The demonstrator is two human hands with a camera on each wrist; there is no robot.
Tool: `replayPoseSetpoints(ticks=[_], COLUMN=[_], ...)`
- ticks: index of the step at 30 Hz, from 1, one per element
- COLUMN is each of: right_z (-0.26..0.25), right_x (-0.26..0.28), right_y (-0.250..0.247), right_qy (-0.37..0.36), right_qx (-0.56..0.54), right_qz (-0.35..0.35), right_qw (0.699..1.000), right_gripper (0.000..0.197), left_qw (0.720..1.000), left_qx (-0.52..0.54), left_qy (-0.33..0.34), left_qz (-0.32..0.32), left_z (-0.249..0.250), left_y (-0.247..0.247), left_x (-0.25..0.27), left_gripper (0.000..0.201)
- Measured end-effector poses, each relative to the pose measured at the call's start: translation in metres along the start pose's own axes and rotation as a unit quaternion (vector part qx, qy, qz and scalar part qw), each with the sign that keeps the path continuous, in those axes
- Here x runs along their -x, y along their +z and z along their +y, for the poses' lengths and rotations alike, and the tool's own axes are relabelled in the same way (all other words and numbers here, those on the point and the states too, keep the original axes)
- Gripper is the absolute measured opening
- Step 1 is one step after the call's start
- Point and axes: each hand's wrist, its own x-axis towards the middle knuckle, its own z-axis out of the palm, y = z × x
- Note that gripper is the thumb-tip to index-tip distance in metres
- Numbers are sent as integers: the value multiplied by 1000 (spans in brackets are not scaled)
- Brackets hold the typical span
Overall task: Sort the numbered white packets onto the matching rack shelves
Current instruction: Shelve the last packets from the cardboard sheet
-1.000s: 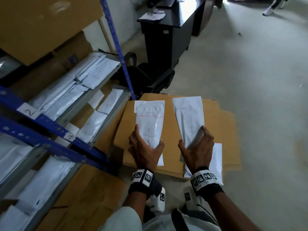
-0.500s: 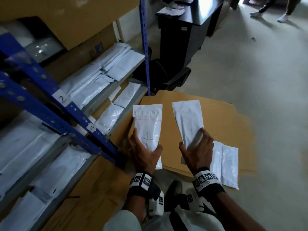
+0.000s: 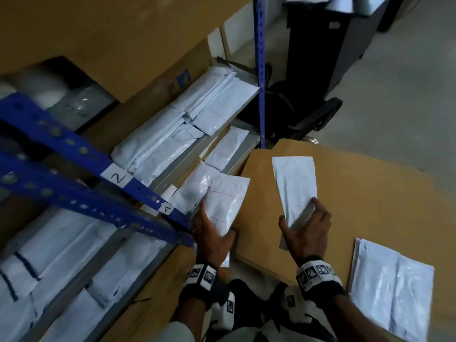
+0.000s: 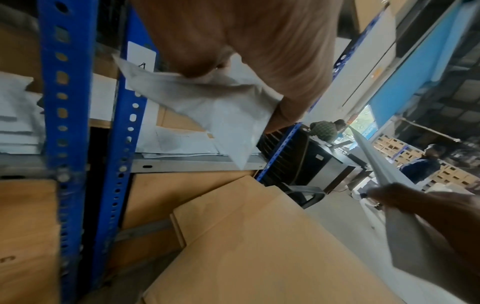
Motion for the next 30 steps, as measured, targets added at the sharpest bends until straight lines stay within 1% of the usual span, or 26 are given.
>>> replayPoseSetpoints(ticks=[3,6,8,10,12,16,17,20,21,23,25,28,30], right_z=[15,31,37,45,54,74,76,65,58,40,18,-15,-35], right_x=[7,6,5,1,-4,-16,-23,-46,-54,-73,-92,-122,-142], right_y=[15,33,49,66,87,142,157,201,216,248,280,321,341], right_qy=[15,47,66,63,61,49,55,128,139,130,105,87,86], right_qx=[9,21,27,36,36,43,37,-21,-42,-76,-98,-103,-98], right_qz=[-16,-27,-32,-34,-32,5,4,-21,-19,-3,1,-24,-40], right_qw=[1000,998,997,997,997,998,998,991,989,989,990,991,991], right_gripper=[95,96,98,100,101,93,94,98,97,93,91,91,91], left_qw=[1000,997,996,994,994,989,986,979,977,972,965,949,943], left_qx=[-18,-64,-78,-78,-80,-138,-159,-194,-202,-227,-254,-312,-329], left_qy=[-1,-11,-36,-66,-81,-43,-40,-48,-50,-48,-52,-51,-45], left_qz=[-15,-30,-30,-27,-9,24,30,44,45,40,33,8,-17], left_z=[-5,-9,-19,-31,-48,-100,-112,-150,-159,-172,-179,-181,-180], left_y=[2,14,26,39,52,77,81,90,92,97,99,100,102], left_x=[-30,-77,-114,-152,-187,-242,-251,-262,-260,-256,-251,-244,-240], left_gripper=[117,115,112,109,107,110,109,106,105,105,111,120,125])
